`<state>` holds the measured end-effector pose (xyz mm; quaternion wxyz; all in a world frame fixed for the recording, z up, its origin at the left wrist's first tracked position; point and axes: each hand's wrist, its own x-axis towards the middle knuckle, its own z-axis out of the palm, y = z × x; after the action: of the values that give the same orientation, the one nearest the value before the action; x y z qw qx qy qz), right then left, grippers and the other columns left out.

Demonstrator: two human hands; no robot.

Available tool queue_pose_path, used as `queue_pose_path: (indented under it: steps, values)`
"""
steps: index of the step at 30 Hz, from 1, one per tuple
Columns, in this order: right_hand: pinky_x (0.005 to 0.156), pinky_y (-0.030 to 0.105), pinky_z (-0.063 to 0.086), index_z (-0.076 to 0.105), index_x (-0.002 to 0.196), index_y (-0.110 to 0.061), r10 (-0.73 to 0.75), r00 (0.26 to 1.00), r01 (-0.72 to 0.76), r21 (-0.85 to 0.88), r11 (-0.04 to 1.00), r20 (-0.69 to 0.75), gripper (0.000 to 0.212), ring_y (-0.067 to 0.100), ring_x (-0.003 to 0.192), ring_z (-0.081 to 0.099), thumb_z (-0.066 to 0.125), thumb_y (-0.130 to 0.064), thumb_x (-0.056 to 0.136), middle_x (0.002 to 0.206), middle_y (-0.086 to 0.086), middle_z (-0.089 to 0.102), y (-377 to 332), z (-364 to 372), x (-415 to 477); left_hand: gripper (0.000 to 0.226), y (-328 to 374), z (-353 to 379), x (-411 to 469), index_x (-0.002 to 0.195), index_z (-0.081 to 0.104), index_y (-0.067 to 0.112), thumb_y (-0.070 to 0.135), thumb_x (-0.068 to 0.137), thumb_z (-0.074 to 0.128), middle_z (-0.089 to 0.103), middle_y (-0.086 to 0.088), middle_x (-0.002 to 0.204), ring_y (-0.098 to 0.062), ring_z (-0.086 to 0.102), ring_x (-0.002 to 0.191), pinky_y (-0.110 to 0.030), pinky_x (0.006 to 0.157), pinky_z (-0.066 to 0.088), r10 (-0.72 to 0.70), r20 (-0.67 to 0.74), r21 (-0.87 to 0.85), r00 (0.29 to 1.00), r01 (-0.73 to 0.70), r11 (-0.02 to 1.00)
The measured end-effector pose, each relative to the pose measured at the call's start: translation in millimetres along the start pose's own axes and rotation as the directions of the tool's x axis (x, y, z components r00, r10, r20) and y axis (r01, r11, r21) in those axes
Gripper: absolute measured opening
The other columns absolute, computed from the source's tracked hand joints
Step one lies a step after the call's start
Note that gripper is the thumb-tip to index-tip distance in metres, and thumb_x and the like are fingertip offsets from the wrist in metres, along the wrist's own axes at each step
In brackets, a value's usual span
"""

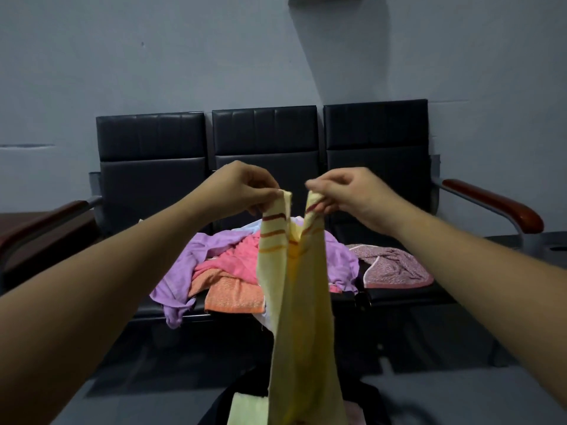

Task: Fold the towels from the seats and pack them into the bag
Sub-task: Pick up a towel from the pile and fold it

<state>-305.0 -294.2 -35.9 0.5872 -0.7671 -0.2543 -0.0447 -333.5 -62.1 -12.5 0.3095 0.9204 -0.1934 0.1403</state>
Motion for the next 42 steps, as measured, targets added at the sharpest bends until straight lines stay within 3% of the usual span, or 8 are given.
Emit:
queue_pose_path:
  steps: [4, 8, 16, 22, 26, 30, 39, 42]
  values:
    - [0.067, 0.021, 0.057, 0.076, 0.1, -0.007, -0.063, 0.996, 0.078, -0.285, 0.955, 0.062, 0.028, 0.015, 0.073, 0.072, 0.081, -0.03, 0.084, 0.084, 0.008, 0.077, -9.9, 24.0, -1.4, 0.012, 7.1, 3.9, 6.5, 0.089, 0.073, 0.026, 0.038, 0.091, 0.07, 0.066, 0.006, 0.089, -0.005, 0.061, 0.074, -0.022, 0.067, 0.052, 0.046, -0.095, 0.095, 0.994, -0.037, 0.995]
    - [0.069, 0.028, 0.06, 0.077, 0.097, -0.004, -0.075, 0.997, 0.072, -0.179, 0.981, -0.011, 0.012, 0.018, 0.071, 0.07, 0.073, -0.014, 0.092, 0.085, 0.016, 0.076, -7.5, 27.9, 2.2, 0.009, 6.9, 2.3, 6.3, 0.086, 0.069, 0.035, 0.043, 0.089, 0.068, 0.052, 0.006, 0.104, -0.007, 0.055, 0.091, -0.021, 0.078, 0.049, 0.047, -0.118, 0.123, 0.992, -0.032, 0.992]
    - [0.079, 0.049, 0.058, 0.069, 0.078, -0.002, 0.014, 0.997, -0.021, -0.098, 0.995, -0.079, 0.012, 0.02, 0.074, 0.062, 0.071, -0.008, 0.088, 0.077, 0.01, 0.068, 3.1, 16.4, -3.2, 0.02, -8.5, -3.4, -11.1, 0.097, 0.075, 0.004, 0.023, 0.093, 0.068, 0.052, -0.001, 0.128, 0.003, 0.052, 0.1, -0.007, 0.084, 0.044, -0.068, 0.293, -0.041, 0.954, 0.083, 0.996]
    - [0.072, 0.043, 0.054, 0.062, 0.067, -0.012, 0.087, 0.973, -0.073, 0.075, 0.995, -0.215, 0.023, 0.025, 0.075, 0.058, 0.066, -0.003, 0.088, 0.073, 0.01, 0.059, 19.2, 10.0, -6.1, 0.019, -35.0, 4.6, -17.5, 0.096, 0.068, 0.001, 0.02, 0.094, 0.068, 0.073, 0.006, 0.119, -0.004, 0.068, 0.11, -0.036, 0.105, 0.049, -0.08, 0.381, -0.1, 0.921, 0.127, 0.987]
    - [0.073, 0.042, 0.054, 0.065, 0.064, -0.018, 0.039, 0.989, -0.029, 0.076, 0.997, -0.144, 0.028, 0.023, 0.074, 0.061, 0.071, -0.005, 0.088, 0.072, 0.008, 0.062, 21.9, 8.2, -3.4, 0.052, -31.1, 31.7, -23.9, 0.127, 0.056, 0.017, 0.035, 0.083, 0.074, 0.071, -0.001, 0.123, -0.015, 0.067, 0.115, -0.044, 0.107, 0.049, -0.027, 0.264, -0.353, 0.964, 0.123, 0.927]
    - [0.076, 0.039, 0.053, 0.066, 0.065, -0.018, 0.005, 1.0, -0.001, 0.145, 0.989, -0.028, 0.029, 0.023, 0.076, 0.061, 0.071, 0.001, 0.087, 0.072, 0.006, 0.063, 18.3, 9.4, -4.2, 0.058, -28.9, 46.3, -14.7, 0.132, 0.058, 0.042, 0.053, 0.078, 0.077, 0.056, 0.017, 0.137, -0.007, 0.055, 0.126, -0.043, 0.107, 0.048, 0.037, 0.225, -0.235, 0.974, 0.017, 0.972]
    - [0.082, 0.044, 0.054, 0.061, 0.064, -0.015, 0.096, 0.981, -0.059, 0.211, 0.976, -0.171, 0.03, 0.028, 0.084, 0.059, 0.066, 0.003, 0.088, 0.075, 0.008, 0.06, 30.1, -14.6, -8.1, 0.027, -39.4, 46.7, -21.2, 0.101, 0.076, 0.021, 0.045, 0.087, 0.07, 0.074, 0.003, 0.101, -0.013, 0.069, 0.097, -0.037, 0.096, 0.054, -0.101, 0.319, -0.069, 0.942, 0.129, 0.989]
    - [0.087, 0.05, 0.057, 0.061, 0.065, -0.011, 0.109, 0.971, -0.085, 0.121, 0.989, -0.212, 0.027, 0.026, 0.08, 0.061, 0.067, 0.003, 0.087, 0.072, 0.007, 0.061, 37.7, -18.5, -11.1, 0.02, -46.2, 41.1, -24.8, 0.088, 0.069, 0.014, 0.034, 0.089, 0.072, 0.067, -0.002, 0.081, -0.004, 0.063, 0.066, -0.02, 0.064, 0.051, -0.13, 0.296, -0.162, 0.946, 0.184, 0.97]
